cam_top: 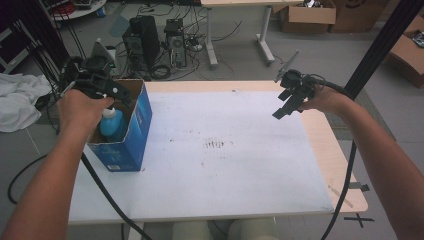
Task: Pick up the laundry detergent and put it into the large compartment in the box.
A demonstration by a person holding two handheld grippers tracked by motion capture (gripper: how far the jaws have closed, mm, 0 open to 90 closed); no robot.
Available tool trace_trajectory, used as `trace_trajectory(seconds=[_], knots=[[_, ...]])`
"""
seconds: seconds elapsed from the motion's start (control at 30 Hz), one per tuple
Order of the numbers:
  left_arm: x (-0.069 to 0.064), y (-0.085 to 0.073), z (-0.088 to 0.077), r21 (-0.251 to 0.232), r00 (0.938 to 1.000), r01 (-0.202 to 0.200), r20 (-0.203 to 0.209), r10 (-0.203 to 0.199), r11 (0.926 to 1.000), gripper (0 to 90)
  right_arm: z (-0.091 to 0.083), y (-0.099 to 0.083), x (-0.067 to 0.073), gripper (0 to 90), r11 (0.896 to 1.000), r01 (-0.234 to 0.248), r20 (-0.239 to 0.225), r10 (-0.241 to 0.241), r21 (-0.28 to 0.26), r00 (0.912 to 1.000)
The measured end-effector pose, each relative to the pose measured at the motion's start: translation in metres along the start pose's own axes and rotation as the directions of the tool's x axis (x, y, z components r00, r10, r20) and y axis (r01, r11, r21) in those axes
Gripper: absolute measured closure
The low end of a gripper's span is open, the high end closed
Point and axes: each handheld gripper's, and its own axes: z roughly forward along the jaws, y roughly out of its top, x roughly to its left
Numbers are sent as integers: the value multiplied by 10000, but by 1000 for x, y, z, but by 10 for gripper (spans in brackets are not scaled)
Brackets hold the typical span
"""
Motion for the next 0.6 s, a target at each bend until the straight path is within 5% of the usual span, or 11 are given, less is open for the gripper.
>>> trace_trajectory(seconds=[0.4, 0.6], knots=[[-40, 1, -9, -221, 9912, -1282, 318, 1288, 9915, 202, -3, -1, 0, 164, 10000, -32, 47, 32, -5, 10000], [-63, 4, -9, -214, 9771, -2072, 445, 2080, 9781, 197, -2, 0, 1, 164, 10000, -27, 32, 27, -9, 10000]])
